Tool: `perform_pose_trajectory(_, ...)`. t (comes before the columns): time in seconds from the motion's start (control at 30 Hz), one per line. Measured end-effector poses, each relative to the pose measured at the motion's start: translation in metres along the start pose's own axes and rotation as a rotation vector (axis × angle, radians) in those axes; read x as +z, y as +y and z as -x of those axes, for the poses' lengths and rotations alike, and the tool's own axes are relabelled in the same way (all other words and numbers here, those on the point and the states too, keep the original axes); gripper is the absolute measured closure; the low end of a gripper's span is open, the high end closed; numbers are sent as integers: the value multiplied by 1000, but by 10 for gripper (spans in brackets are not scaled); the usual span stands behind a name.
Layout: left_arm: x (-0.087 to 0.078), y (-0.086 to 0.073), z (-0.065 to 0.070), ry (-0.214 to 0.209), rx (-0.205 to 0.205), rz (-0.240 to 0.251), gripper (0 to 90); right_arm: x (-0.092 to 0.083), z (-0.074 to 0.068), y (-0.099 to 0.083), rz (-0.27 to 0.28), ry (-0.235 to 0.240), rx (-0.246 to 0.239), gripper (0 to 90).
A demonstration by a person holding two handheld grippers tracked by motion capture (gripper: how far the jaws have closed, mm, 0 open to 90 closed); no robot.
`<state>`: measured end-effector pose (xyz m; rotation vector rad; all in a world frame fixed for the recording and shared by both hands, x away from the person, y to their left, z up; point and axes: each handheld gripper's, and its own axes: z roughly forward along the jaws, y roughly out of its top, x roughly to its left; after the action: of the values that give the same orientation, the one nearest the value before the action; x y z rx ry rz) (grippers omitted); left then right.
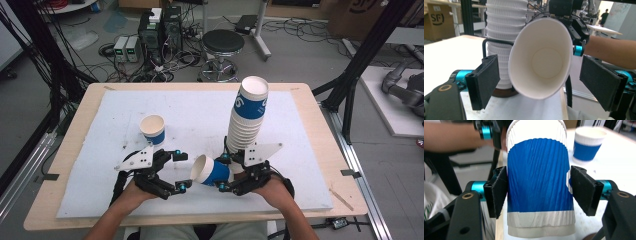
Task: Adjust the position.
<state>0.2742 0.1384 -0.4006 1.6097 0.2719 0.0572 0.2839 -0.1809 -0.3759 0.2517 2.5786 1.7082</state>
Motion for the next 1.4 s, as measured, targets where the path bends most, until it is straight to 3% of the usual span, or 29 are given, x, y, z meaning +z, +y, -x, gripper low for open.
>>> perform_pose_trajectory(0.1,0,-1,-1,1,-7,21,162,-2,2,-3,51,8,21,337)
perform_pose_trajectory(0.3,2,-4,-2,-2,-13,7,162,0,3,-6,88,19,28,335)
perform_pose_trajectory(0.47,4,-6,-3,-1,-17,-3,162,2,2,-5,101,30,23,335)
perform_pose_trajectory(0.8,11,-7,1,-50,-17,2,171,10,1,-4,123,63,16,335)
perform_pose_trajectory(0.9,9,-6,0,-63,-9,7,241,12,1,-4,132,73,13,334)
perform_pose_trajectory(1.23,8,-5,0,-77,15,-30,331,13,0,-3,74,73,15,339)
perform_pose_trajectory(1.4,8,-1,2,-65,36,-90,337,16,-1,-1,22,62,14,310)
